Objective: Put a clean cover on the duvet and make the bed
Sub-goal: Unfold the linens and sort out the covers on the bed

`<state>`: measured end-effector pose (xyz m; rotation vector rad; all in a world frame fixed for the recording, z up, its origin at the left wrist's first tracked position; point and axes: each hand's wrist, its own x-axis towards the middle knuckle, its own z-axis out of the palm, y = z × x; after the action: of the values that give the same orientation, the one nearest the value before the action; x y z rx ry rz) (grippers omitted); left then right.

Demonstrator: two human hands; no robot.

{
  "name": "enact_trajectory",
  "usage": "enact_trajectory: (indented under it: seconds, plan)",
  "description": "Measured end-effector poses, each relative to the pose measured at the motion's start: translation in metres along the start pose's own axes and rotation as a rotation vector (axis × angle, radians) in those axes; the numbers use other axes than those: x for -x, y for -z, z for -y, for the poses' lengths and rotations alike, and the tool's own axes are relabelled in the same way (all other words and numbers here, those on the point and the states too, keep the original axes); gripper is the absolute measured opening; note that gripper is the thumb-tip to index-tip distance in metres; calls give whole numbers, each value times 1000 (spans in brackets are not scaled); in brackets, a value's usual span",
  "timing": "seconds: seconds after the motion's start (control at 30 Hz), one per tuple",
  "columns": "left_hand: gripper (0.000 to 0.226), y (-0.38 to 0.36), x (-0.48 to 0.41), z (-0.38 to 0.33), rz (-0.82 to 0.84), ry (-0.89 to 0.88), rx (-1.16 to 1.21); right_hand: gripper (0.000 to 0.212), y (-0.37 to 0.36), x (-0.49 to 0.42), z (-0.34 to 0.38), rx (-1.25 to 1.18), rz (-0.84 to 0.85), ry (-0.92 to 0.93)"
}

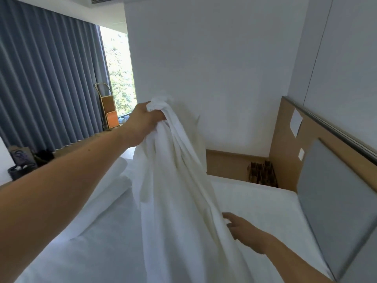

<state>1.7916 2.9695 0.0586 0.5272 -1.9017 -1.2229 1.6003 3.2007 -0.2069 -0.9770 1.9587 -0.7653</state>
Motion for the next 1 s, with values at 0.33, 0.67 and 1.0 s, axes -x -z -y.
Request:
enact_trajectory:
  seconds: [0.33, 0.67, 1.0]
  plan:
    - [15, -1, -29, 41, -83, 93, -290, 30, 147, 111, 67, -774, -722, 149]
    - [16, -101, -39, 5, 73, 53, -181, 21, 189, 231, 179, 81, -1026, 454]
    - [57, -183, 21, 51, 481, 417, 172, 107, 66, 95, 41, -105, -536, 201]
